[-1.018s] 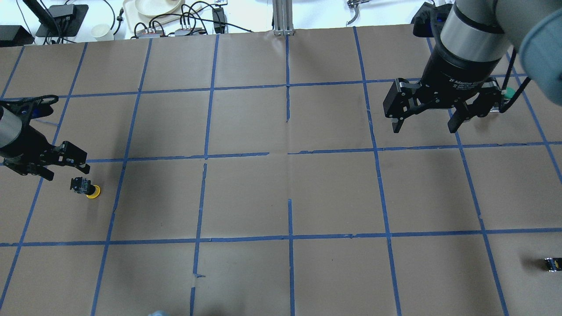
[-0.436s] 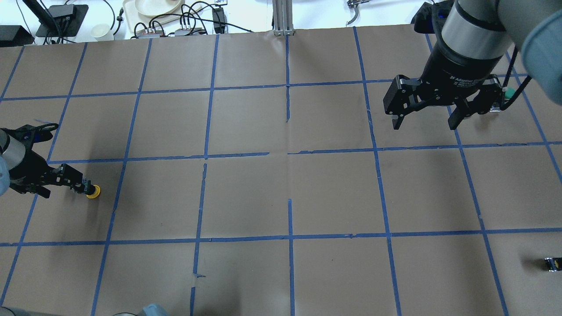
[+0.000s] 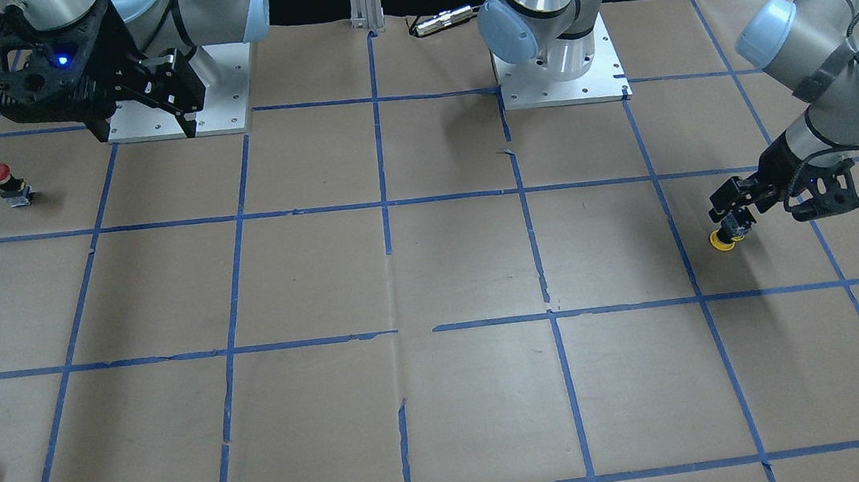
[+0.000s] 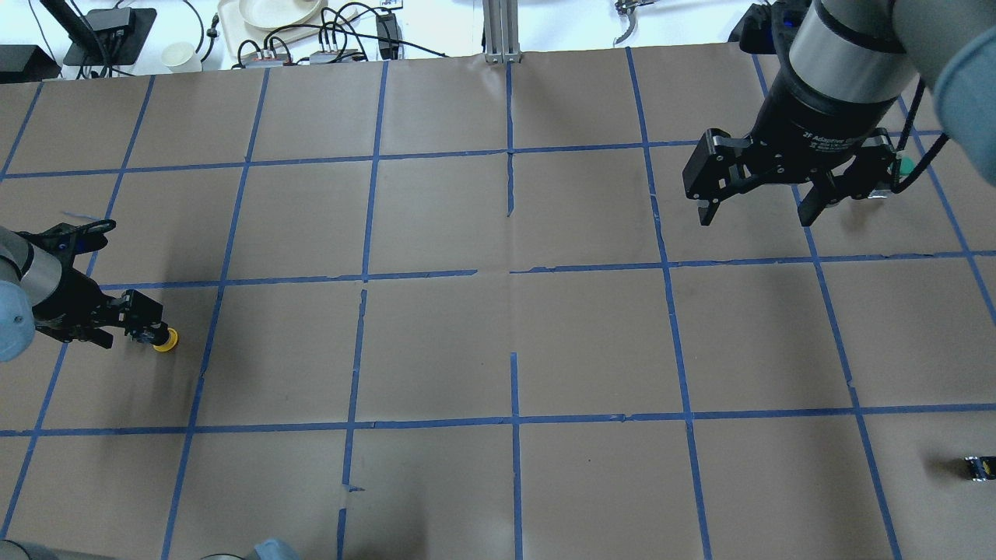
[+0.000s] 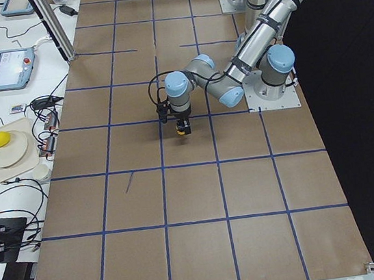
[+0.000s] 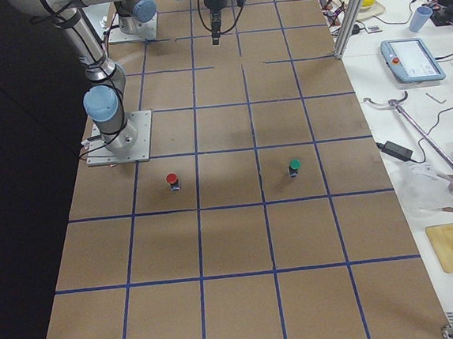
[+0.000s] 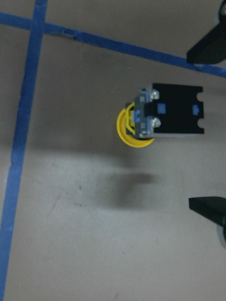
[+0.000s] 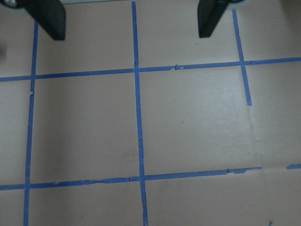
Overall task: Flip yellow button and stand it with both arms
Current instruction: 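Close the left gripper on the black base of the yellow button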
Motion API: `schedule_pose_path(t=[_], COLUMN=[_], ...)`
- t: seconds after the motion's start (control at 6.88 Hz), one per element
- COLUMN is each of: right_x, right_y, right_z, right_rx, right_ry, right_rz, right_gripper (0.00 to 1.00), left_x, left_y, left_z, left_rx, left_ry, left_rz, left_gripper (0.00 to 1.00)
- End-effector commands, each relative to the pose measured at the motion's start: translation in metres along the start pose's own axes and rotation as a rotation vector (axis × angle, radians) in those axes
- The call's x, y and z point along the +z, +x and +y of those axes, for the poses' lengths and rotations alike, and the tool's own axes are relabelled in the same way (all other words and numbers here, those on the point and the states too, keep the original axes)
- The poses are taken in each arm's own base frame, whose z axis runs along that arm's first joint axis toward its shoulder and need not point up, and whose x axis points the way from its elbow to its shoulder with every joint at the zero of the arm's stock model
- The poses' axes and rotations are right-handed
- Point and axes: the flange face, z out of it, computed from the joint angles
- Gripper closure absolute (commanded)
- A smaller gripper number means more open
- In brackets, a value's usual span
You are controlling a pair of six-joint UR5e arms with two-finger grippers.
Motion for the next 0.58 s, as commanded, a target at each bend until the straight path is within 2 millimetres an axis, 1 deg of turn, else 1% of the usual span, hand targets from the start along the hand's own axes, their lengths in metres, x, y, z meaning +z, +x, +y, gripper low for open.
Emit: schedule_pose_path(t=[0.0,0.15,0.29,0.44], right_x=[0.0033,0.0041,0.0029,0.0075], right_y=[-0.0023,-0.0029,-0.0028,-0.0010], right_z=[-0.0022,-0.0014,0.0013,-0.0005], right_rx=[-0.005,-0.015,-0.018,-0.002], right_ry=[-0.006,-0.014,-0.017,-0.032], right_rz=[-0.016,-0.022,-0.016,-0.002], right_gripper=[0.00,0.00,0.00,0.00], left_x=[-0.0012,-0.0027,-0.0045,-0.0099], left_y=[0.0006,0.0004,0.0002,0.0072], left_z=[-0.0014,-0.0019,-0.0026,-0.0064], left_rx=[0.001,0.003,0.006,0.017], left_ry=[0.006,0.010,0.013,0.031], left_rz=[0.002,-0.001,-0.001,0.020], left_gripper=[0.63,0.85,0.96,0.97])
